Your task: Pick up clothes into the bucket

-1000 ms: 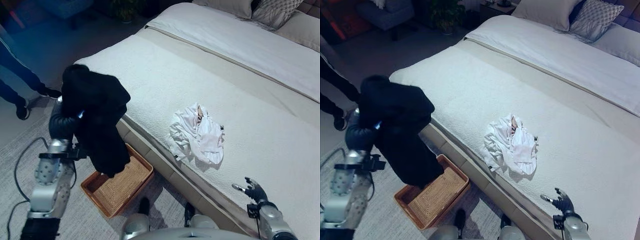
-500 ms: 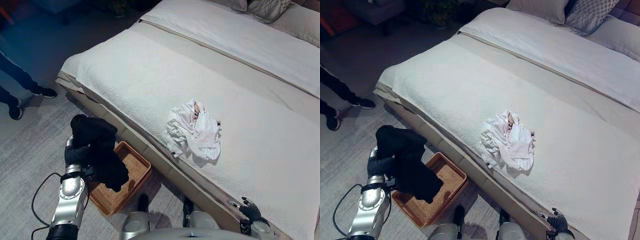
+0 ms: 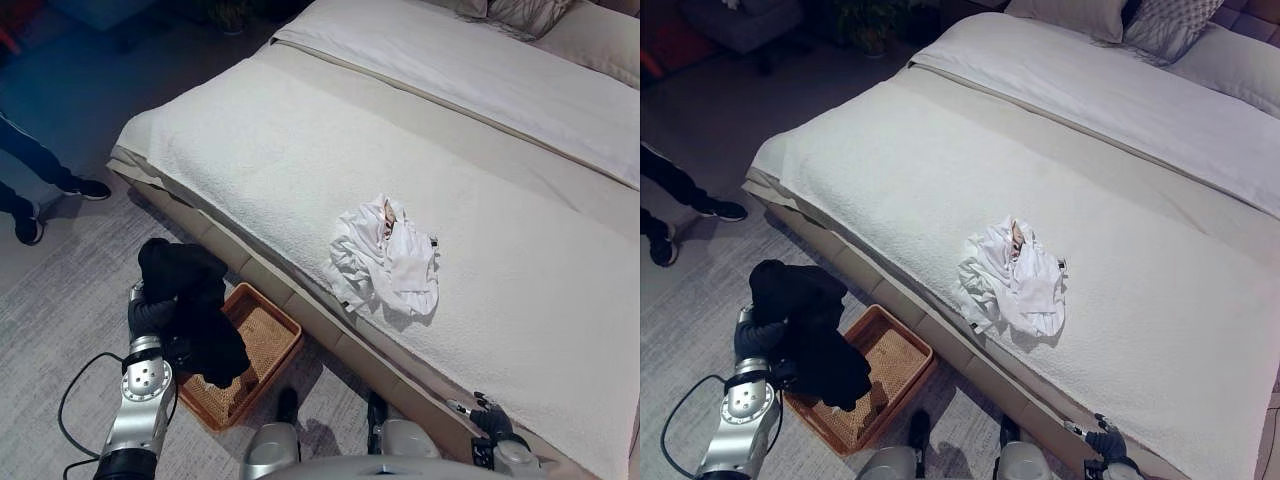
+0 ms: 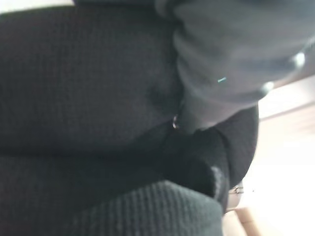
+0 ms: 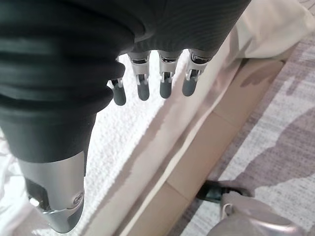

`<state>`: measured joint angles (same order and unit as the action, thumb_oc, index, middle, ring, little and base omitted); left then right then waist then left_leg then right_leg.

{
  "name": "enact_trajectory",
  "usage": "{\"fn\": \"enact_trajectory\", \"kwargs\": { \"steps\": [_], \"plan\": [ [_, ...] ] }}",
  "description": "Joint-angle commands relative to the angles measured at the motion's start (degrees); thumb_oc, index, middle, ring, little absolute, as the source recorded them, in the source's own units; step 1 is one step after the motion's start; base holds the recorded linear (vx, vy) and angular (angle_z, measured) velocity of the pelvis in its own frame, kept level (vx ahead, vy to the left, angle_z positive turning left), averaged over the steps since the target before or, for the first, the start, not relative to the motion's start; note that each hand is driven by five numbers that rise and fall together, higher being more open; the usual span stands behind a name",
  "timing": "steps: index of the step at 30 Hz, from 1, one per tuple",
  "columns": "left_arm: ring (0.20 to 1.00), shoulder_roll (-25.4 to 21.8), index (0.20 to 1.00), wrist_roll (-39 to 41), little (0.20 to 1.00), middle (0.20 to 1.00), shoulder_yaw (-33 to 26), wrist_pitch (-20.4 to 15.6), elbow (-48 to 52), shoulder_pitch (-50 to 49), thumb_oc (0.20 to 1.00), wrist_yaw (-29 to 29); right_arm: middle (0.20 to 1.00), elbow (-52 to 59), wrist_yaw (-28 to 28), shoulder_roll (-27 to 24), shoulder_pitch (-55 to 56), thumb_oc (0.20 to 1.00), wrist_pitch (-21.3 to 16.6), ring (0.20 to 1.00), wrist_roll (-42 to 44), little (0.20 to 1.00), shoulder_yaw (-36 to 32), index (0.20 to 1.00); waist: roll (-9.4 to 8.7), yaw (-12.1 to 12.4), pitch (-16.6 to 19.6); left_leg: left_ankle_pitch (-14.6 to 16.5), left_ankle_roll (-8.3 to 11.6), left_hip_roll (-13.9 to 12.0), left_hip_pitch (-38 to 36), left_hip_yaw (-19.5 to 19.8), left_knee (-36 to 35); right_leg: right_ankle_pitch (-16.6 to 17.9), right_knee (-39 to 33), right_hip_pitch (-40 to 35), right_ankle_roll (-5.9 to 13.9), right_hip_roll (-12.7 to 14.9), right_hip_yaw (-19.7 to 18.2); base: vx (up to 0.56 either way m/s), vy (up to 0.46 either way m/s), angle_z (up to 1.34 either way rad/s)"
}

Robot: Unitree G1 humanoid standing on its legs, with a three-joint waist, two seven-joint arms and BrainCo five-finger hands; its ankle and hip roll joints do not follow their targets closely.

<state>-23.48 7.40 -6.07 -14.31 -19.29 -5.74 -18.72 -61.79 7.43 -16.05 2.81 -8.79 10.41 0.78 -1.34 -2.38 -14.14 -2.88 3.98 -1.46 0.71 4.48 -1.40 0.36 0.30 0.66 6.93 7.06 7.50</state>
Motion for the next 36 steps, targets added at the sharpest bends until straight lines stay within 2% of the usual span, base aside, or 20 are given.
{"fn": "enact_trajectory", "kwargs": {
  "steps": [1, 3, 4, 12, 15, 16, 19, 20, 24, 28, 29, 30, 34, 36],
  "plan": [
    [0.2, -3.71, 0.2, -4.38, 0.2, 0.2, -1.4, -2.67, -0.31, 4.83, 0.2, -2.8, 1.0, 0.87, 0.85, -1.03, -1.21, 1.0, -2.48, 1.0, 1.02, 1.0, 2.9, 1.0, -2.06, -0.82, 1.3, 5.45, -0.51, 1.69, 4.73, -0.87, 7.85, -2.32, 6.17, 3.67, 1.01, 1.55, -0.26, -0.02, 0.005, -0.11],
    [0.2, -4.89, 0.2, -6.08, 0.2, 0.2, -0.93, -2.35, -1.73, 5.54, 0.2, -2.97, 1.0, 0.99, 0.96, -1.25, -1.35, 1.0, -2.52, 1.0, 0.98, 1.0, 3.02, 1.0, -2.1, -0.94, 1.05, 5.44, -0.5, 1.65, 5.01, -0.88, 8.06, -2.35, 6.45, 4.05, 1.02, 1.54, -0.32, -0.05, 0.007, -0.07],
    [0.2, -6.44, 0.2, -6.1, 0.2, 0.2, -0.03, -1.92, -5.51, 7.83, 0.2, -3.57, 1.0, 2.09, 1.04, -1.86, -1.67, 1.0, -2.72, 1.0, 1.07, 1.0, 3.57, 1.0, -2.36, -1.26, -0.27, 5.45, -0.53, 1.61, 6.27, -0.91, 9.14, -2.38, 7.51, 5.54, 0.95, 1.44, -0.76, -0.1, 0.012, -0.03],
    [0.2, -9.05, 0.2, -5.95, 0.2, 0.2, 2.41, -0.34, -15.64, 13.83, 0.2, -6.37, 1.0, 6.16, 2.03, -2.9, -3.1, 1.0, -3.45, 1.0, 1.75, 1.0, 4.98, 1.0, -3.44, -1.93, -5.08, 6.26, -1.43, 1.49, 12.07, -1.15, 15.01, -2.99, 13.48, 11.8, 0.55, 1.77, -2.7, -0.08, 0.016, -0.05],
    [0.2, -10.27, 0.2, -4.98, 0.2, 0.2, 2.96, 0.3, -18.17, 16.86, 0.2, -7.97, 1.0, 10.74, 2.32, -3.91, -3.58, 1.0, -4.26, 1.0, 2.92, 1.0, 5.97, 1.0, -4.49, -2.42, -8.89, 8.27, -2.51, 1.87, 17.64, -1.36, 22.64, -4.62, 19.45, 16.56, -0.32, 2.19, -4.46, -0.11, 0.028, -0.09],
    [0.2, -10.27, 0.2, -4.97, 0.2, 0.2, 2.97, 0.29, -18.19, 16.9, 0.2, -7.97, 1.0, 10.76, 2.32, -3.91, -3.59, 1.0, -4.24, 1.0, 2.92, 1.0, 5.95, 1.0, -4.48, -2.4, -8.82, 8.4, -2.52, 1.87, 17.89, -1.38, 22.91, -4.71, 19.66, 16.8, -0.32, 2.18, -4.5, -0.08, 0.013, -0.1],
    [0.2, -11.68, 0.2, -2.83, 0.2, 0.2, 3.05, 0.01, -19.39, 19.3, 0.2, -9.38, 1.0, 13.79, 2.59, -5.32, -4.15, 1.0, -5.12, 1.0, 4.34, 1.0, 6.74, 1.0, -4.94, -2.47, -12.47, 11.62, -3.57, 2.28, 25.22, -0.61, 32.47, -7.12, 27.1, 23.09, -1.7, 1.7, -6.17, -0.08, 0.014, -0.03],
    [0.2, -11.68, 0.2, -2.83, 0.2, 0.2, 3.06, 0.01, -19.4, 19.31, 0.2, -9.38, 1.0, 13.79, 2.59, -5.32, -4.16, 1.0, -5.12, 1.0, 4.34, 1.0, 6.74, 1.0, -4.92, -2.47, -12.39, 11.66, -3.57, 2.27, 25.36, -0.61, 32.57, -7.15, 27.18, 23.23, -1.7, 1.69, -6.17, -0.06, 0.015, -0.04],
    [0.2, -13.65, 0.2, -1.96, 0.2, 0.2, 4.05, 0.02, -18.83, 22.11, 0.2, -11.24, 1.0, 15.84, 4.25, -7.5, -5.7, 1.0, -5.86, 1.0, 5.98, 1.0, 6.35, 1.0, -4.69, -2.71, -15.65, 13.51, -3.99, 2.93, 34.13, 0.41, 39.76, -9.35, 34.29, 31.48, -2.57, 1.57, -6.83, -0.07, 0.019, -0.02],
    [0.2, -15.45, 0.2, -3.01, 0.2, 0.2, 6.12, 0.4, -20.06, 24.54, 0.2, -11.49, 1.0, 16.82, 5.13, -8.85, -6.34, 1.0, -6.4, 1.0, 6.51, 1.0, 6.12, 1.0, -4.61, -3.09, -15.65, 13.85, -4.08, 3.23, 39.36, 0.81, 42.36, -10.48, 37.52, 36.46, -2.93, 2.07, -6.63, 0.0, 0.004, 0.09],
    [0.376, -16.07, 0.376, -3.49, 0.376, 0.376, 7.02, 0.74, -20.19, 25.37, 0.376, -11.39, 1.0, 17.11, 5.71, -9.34, -6.75, 1.0, -6.65, 1.0, 7.43, 1.0, 5.78, 1.0, -4.54, -3.29, -15.65, 13.94, -4.05, 3.43, 41.44, 0.95, 43.35, -10.88, 38.68, 38.48, -3.01, 2.09, -6.5, 0.08, 0.006, 0.16],
    [1.0, -17.0, 1.0, -3.78, 1.0, 1.0, 8.19, 1.33, -21.85, 26.67, 1.0, -11.32, 1.0, 17.76, 6.05, -10.16, -6.91, 1.0, -6.84, 1.0, 8.17, 1.0, 5.72, 1.0, -4.63, -3.48, -15.65, 16.48, -3.92, 3.29, 42.61, 1.22, 45.58, -13.04, 40.66, 39.66, -2.75, 1.87, -6.71, 0.09, 0.011, 0.15],
    [1.0, -19.06, 1.0, -3.87, 1.0, 1.0, 9.66, 2.44, -24.9, 28.6, 1.0, -10.62, 1.0, 20.8, 6.44, -11.71, -7.68, 1.0, -7.61, 1.0, 10.31, 1.0, 5.24, 1.0, -4.74, -3.72, -15.65, 17.3, -4.11, 3.24, 45.11, 1.05, 47.24, -13.36, 42.13, 42.46, -2.66, 1.73, -6.66, 0.04, 0.017, 0.03],
    [1.0, -18.79, 1.0, -3.96, 1.0, 1.0, 9.11, 3.84, -22.55, 28.07, 1.0, -11.0, 1.0, 25.84, 6.98, -12.26, -7.5, 1.0, -8.22, 1.0, 11.04, 1.0, 4.13, 1.0, -4.7, -3.84, -15.65, 17.72, -4.32, 3.22, 46.53, 0.97, 47.91, -13.48, 42.43, 43.66, -2.6, 1.77, -6.6, 0.01, 0.016, -0.02]
  ]
}}
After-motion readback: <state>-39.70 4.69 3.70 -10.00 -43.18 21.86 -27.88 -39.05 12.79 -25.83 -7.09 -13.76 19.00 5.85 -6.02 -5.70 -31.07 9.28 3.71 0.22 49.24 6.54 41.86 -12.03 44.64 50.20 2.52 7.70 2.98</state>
